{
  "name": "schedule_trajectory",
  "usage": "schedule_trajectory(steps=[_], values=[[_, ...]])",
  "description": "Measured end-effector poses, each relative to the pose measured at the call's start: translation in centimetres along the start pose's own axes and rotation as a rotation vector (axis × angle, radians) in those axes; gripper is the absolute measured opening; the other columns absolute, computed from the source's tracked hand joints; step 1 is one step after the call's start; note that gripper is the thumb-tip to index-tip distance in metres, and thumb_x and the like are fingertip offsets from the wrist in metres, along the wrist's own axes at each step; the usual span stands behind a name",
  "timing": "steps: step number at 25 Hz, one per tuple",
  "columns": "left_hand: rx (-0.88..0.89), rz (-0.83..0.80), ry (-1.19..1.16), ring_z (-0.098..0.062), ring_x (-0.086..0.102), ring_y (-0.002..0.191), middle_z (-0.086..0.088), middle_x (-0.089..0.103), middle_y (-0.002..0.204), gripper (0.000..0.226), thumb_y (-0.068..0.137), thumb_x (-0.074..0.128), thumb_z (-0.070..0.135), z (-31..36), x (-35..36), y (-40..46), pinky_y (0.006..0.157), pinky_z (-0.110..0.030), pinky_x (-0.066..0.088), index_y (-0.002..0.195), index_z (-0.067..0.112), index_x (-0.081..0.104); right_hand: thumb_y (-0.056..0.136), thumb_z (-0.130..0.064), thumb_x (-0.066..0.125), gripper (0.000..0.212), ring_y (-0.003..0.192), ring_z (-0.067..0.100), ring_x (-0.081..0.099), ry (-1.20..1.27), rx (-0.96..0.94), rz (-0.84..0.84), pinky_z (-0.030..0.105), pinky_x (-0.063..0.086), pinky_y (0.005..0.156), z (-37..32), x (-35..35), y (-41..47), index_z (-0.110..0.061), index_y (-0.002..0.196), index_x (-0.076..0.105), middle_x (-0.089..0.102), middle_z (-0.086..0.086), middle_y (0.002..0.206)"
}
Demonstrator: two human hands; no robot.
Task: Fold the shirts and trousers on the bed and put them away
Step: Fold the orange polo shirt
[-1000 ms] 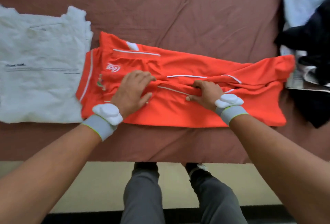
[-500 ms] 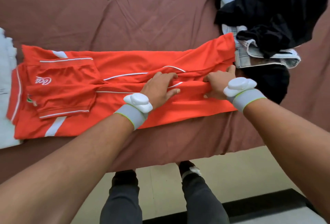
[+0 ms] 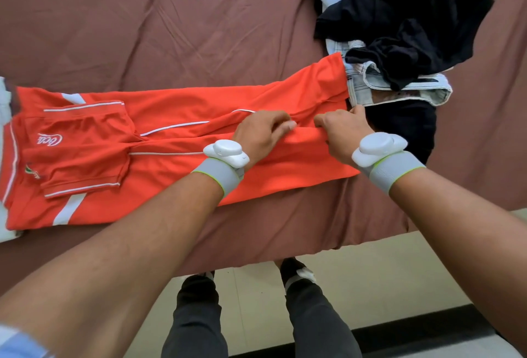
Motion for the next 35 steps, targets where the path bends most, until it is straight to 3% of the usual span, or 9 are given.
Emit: schedule_trajectory(steps=[2,5,7,12,16,22,26,31,35], values=[[-0.041,0.162,0.054,-0.026,0.061,0.099,-0.001,0.069,0.101,0.026,0.090,0.061,0.033,-0.3,-1.4,1.0,0.083,-0.036,0.045,0.113,0.021,0.066,0.084,-0.015,0.063,0.023,0.098,0.028,0.060,0.024,-0.003,-0.004,0.041,0.029,0.088,0.3,0.3,0.1,-0.018,0.104,0.051,0.064,0.005,0.099],[-0.075,0.102,0.244,-0.024,0.056,0.108,-0.001,0.067,0.108,0.038,0.086,0.069,0.035,0.9,-0.6,3.1,0.085,-0.036,0.042,0.120,0.022,0.060,0.072,-0.065,0.069,0.055,0.081,0.023,0.054,0.238,0.030,-0.037,0.043,0.032,0.091,0.6,0.8,-0.2,-0.021,0.095,0.045,0.059,-0.003,0.083],[-0.034,0.048,0.328,-0.025,0.054,0.111,-0.002,0.066,0.111,0.042,0.086,0.068,0.038,2.1,0.3,4.2,0.085,-0.038,0.042,0.124,0.021,0.057,0.071,-0.076,0.059,0.060,0.077,0.021,0.052,0.292,0.036,0.009,0.042,0.033,0.091,0.6,0.4,-0.6,-0.022,0.092,0.046,0.054,-0.007,0.076],[0.110,0.019,0.486,-0.027,0.052,0.112,-0.004,0.060,0.115,0.049,0.088,0.062,0.035,5.7,1.8,6.2,0.078,-0.040,0.043,0.132,0.019,0.049,0.084,-0.068,0.052,0.048,0.090,0.022,0.063,0.317,-0.090,0.100,0.043,0.033,0.089,-1.0,-0.4,-1.2,-0.024,0.101,0.057,0.068,-0.007,0.100],[0.056,-0.041,0.508,-0.027,0.051,0.118,-0.005,0.060,0.122,0.036,0.093,0.057,0.028,6.1,3.0,8.5,0.086,-0.040,0.041,0.126,0.015,0.053,0.086,-0.066,0.049,0.047,0.083,0.026,0.061,0.261,-0.075,0.097,0.043,0.032,0.085,-0.3,0.1,-1.4,-0.020,0.093,0.055,0.068,-0.001,0.089],[0.223,0.061,0.185,-0.024,0.059,0.092,-0.005,0.069,0.094,0.019,0.087,0.062,0.024,7.0,2.7,8.4,0.075,-0.035,0.041,0.100,0.015,0.072,0.089,-0.041,0.050,0.021,0.083,0.028,0.058,0.264,-0.103,0.175,0.040,0.027,0.079,-0.6,-0.3,-1.9,-0.021,0.083,0.052,0.060,0.001,0.079],[0.273,-0.151,-0.193,-0.016,0.067,0.078,0.000,0.075,0.084,0.016,0.080,0.069,0.014,6.7,4.1,7.6,0.075,-0.035,0.052,0.094,0.012,0.076,0.089,-0.032,0.052,0.023,0.099,0.028,0.057,0.146,-0.185,0.140,0.041,0.027,0.083,-1.2,-0.1,-1.8,-0.015,0.102,0.062,0.065,0.004,0.098],[0.312,-0.285,-0.250,-0.018,0.071,0.090,0.000,0.076,0.095,0.026,0.078,0.066,0.013,6.6,4.8,6.4,0.082,-0.040,0.054,0.102,0.011,0.076,0.091,-0.030,0.052,0.021,0.104,0.026,0.057,0.134,-0.277,0.106,0.038,0.027,0.082,-2.1,0.1,-2.4,-0.017,0.105,0.060,0.065,0.002,0.103],[0.244,-0.465,-0.228,-0.002,0.063,0.096,0.004,0.072,0.108,0.048,0.074,0.060,0.016,6.4,6.4,5.0,0.087,-0.017,0.048,0.122,0.012,0.068,0.091,-0.026,0.054,0.019,0.106,0.025,0.057,0.180,-0.274,0.092,0.037,0.030,0.084,-2.2,0.1,-2.5,-0.018,0.106,0.061,0.065,0.003,0.104]])
Point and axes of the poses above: each hand's wrist, its own y-axis towards the middle knuckle, its own x-axis out of the palm, z = x × y, the point moved 10 cm from there along y, towards the middle knuckle
